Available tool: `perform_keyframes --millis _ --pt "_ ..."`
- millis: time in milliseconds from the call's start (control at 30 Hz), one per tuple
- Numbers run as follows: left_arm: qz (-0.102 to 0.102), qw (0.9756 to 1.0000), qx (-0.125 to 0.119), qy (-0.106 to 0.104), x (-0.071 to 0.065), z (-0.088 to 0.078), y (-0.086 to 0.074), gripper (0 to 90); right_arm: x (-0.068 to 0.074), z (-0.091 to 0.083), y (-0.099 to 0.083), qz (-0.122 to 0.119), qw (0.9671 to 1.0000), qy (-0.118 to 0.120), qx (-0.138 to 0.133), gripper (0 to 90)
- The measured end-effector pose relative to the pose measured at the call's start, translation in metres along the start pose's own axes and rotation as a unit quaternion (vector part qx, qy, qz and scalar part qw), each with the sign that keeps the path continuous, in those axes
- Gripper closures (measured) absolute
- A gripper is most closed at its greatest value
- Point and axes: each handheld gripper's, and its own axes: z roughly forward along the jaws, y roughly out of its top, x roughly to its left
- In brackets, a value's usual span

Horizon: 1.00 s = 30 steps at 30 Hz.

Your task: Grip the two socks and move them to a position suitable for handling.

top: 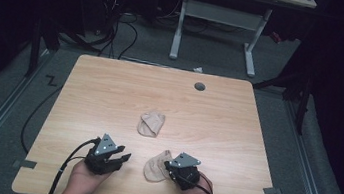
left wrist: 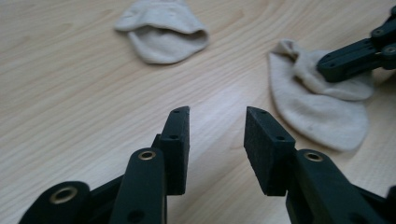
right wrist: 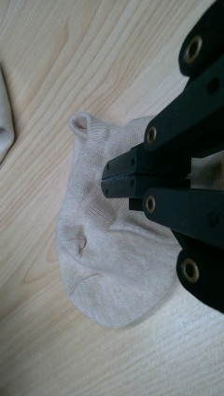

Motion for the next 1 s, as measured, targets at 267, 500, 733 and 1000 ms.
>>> perform_keyframes --millis 267,500,733,1000 --pt "0.016 0.9979 0.017 -0.061 -0.028 0.013 0.001 75.6 0.009 0.004 0.004 -0.014 0.9999 0.007 -0.003 89.9" --pt "0.039 0.9958 0.032 -0.076 -0.051 0.023 0.000 83.5 0.009 0.004 0.005 -0.015 0.9998 0.009 -0.001 89.9" --pt "0.051 0.9947 0.062 -0.064 -0.053 0.033 -0.005 85.7 0.009 0.004 0.004 -0.017 0.9998 0.009 -0.002 89.8" --pt "0.031 0.9973 0.060 -0.028 -0.029 0.029 -0.006 87.1 0.010 0.004 0.004 -0.016 0.9998 0.012 -0.005 89.6"
